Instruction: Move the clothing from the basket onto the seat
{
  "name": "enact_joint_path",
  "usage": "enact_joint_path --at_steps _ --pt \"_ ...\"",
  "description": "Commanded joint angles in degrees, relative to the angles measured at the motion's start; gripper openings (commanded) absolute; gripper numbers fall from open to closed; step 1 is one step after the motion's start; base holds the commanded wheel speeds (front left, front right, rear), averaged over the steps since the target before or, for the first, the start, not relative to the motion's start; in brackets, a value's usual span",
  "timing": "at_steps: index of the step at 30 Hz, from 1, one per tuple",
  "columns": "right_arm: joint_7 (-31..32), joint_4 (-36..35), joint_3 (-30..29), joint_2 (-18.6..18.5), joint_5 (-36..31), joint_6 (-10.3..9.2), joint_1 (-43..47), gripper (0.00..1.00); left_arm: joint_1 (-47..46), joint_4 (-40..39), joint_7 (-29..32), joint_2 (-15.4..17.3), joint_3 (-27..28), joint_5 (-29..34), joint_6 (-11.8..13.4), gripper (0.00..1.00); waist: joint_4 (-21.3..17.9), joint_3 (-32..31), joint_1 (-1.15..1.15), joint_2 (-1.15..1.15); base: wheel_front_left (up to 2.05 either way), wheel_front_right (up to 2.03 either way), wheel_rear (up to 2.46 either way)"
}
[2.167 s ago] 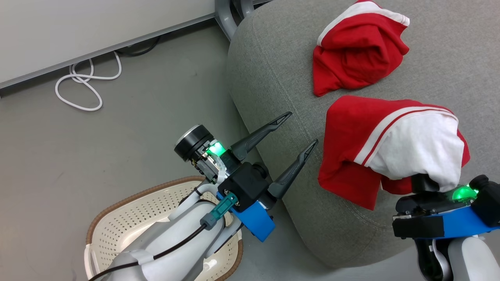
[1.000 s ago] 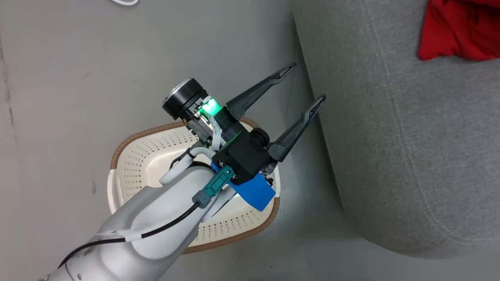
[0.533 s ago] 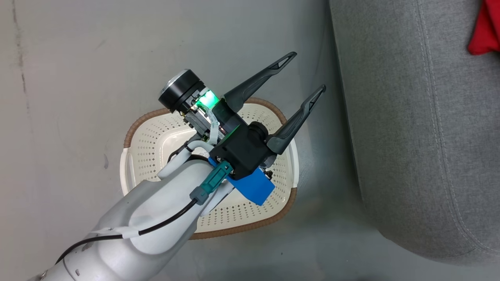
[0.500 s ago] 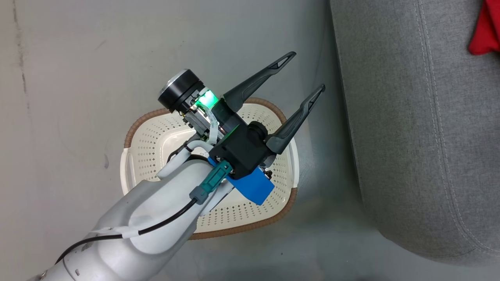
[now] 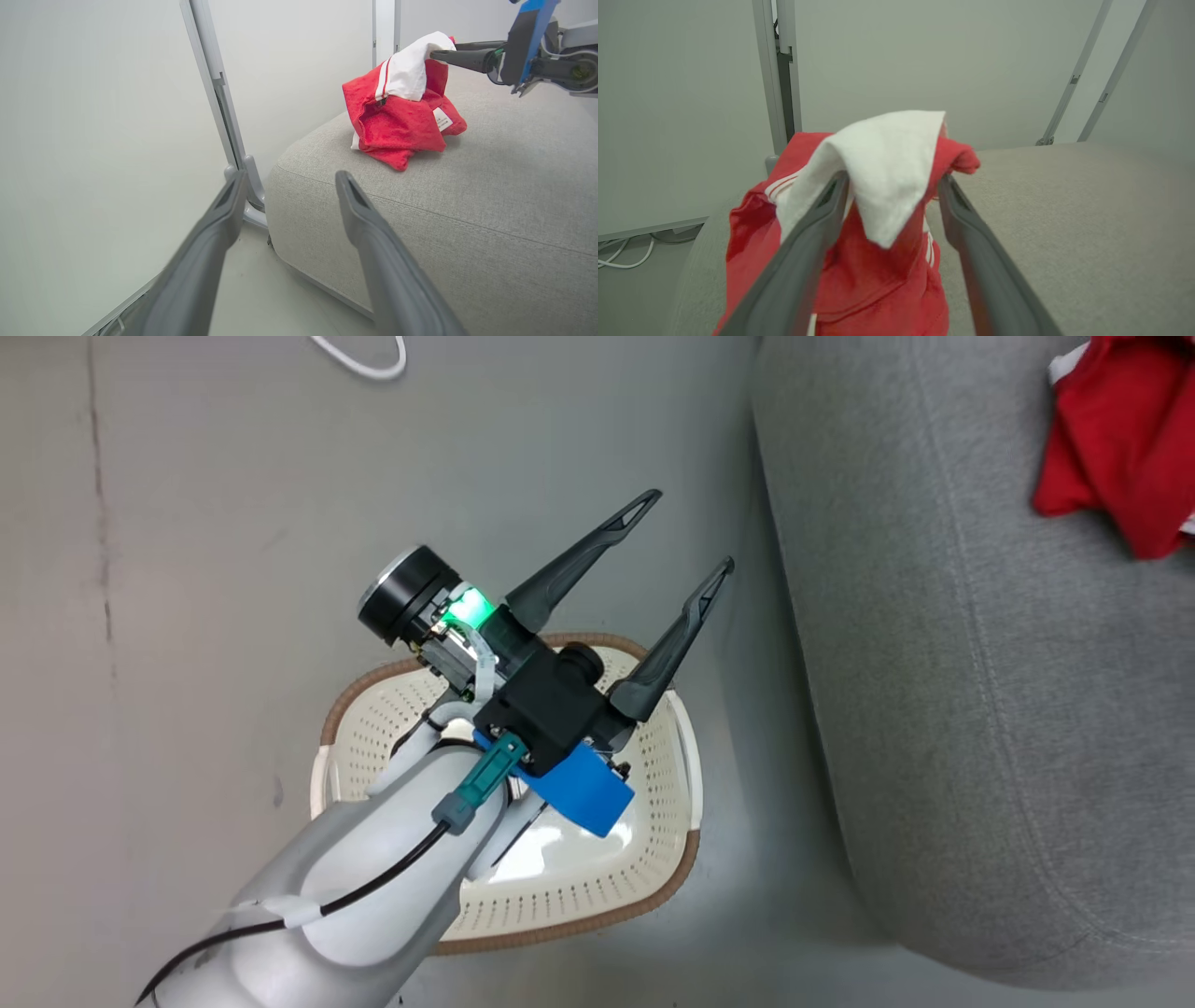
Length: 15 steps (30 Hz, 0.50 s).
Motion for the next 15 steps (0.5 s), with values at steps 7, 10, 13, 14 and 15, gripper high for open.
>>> enact_joint_path --at_steps 7,10,13,14,15 --pt "-0.02 -5.62 0.79 2.62 0.58 0.01 12.03 1.0 5.71 -0.87 -0.26 -0.19 3.43 -1.7 1.75 1.0 -1.65 -7.67 0.0 0.0 0.0 0.0 0.0" --pt "-0.03 -9.08 2.22 4.01 1.39 0.01 15.72 1.0 8.85 -0.81 -0.27 0.15 5.48 -2.47 2.45 1.0 -1.48 -10.34 0.0 0.0 0.0 0.0 0.0" --pt "-0.02 -12.66 4.13 5.3 2.01 0.01 19.2 1.0 12.16 -0.72 -0.27 0.59 8.01 -3.08 3.22 1.0 -0.78 -12.96 0.0 0.0 0.0 0.0 0.0" --pt "-0.02 -13.8 4.58 5.63 2.15 0.01 20.13 1.0 13.18 -0.79 -0.26 0.66 8.84 -3.29 3.49 1.0 -0.43 -13.78 0.0 0.0 0.0 0.0 0.0" --pt "-0.03 -15.0 5.09 6.1 2.26 0.01 21.12 1.0 14.38 -0.77 -0.26 0.74 9.89 -3.51 3.67 1.0 0.06 -14.68 0.0 0.0 0.0 0.0 0.0"
